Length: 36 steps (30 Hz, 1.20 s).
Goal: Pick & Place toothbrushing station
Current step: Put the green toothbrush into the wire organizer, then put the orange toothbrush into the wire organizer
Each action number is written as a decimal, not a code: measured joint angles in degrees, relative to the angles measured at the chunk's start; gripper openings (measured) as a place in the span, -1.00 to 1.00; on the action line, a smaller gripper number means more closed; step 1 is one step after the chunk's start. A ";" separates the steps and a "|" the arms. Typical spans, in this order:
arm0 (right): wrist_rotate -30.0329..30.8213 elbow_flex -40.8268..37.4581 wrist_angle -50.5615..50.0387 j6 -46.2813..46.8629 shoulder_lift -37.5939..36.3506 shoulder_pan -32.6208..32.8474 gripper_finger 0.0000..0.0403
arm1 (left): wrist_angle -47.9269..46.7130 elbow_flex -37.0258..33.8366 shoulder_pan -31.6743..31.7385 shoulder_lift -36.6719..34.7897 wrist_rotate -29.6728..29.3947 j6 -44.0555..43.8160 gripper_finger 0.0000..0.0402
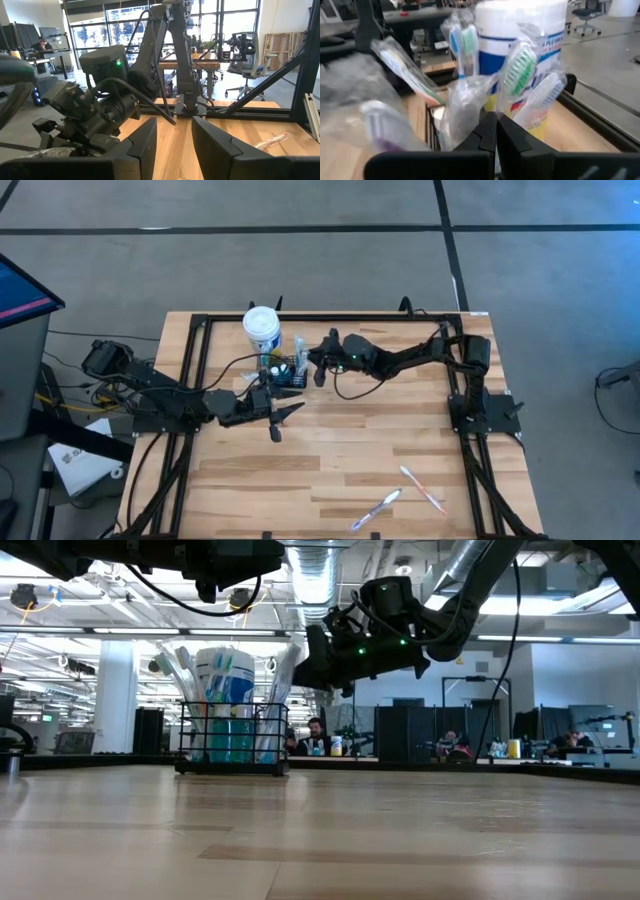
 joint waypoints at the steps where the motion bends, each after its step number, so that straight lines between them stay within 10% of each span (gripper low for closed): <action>1: 0.01 0.00 -0.56 -0.40 0.00 0.00 -1.00 | 0.00 0.00 0.00 0.00 0.01 0.00 -0.41; 20: -0.27 0.02 -3.57 -1.03 -0.04 0.00 -0.97 | 0.02 0.00 0.00 0.00 0.02 0.00 -0.41; 36: -0.42 0.09 -6.57 -2.75 -4.23 -1.31 -0.20 | 0.01 0.00 -0.01 0.00 0.00 0.00 -0.41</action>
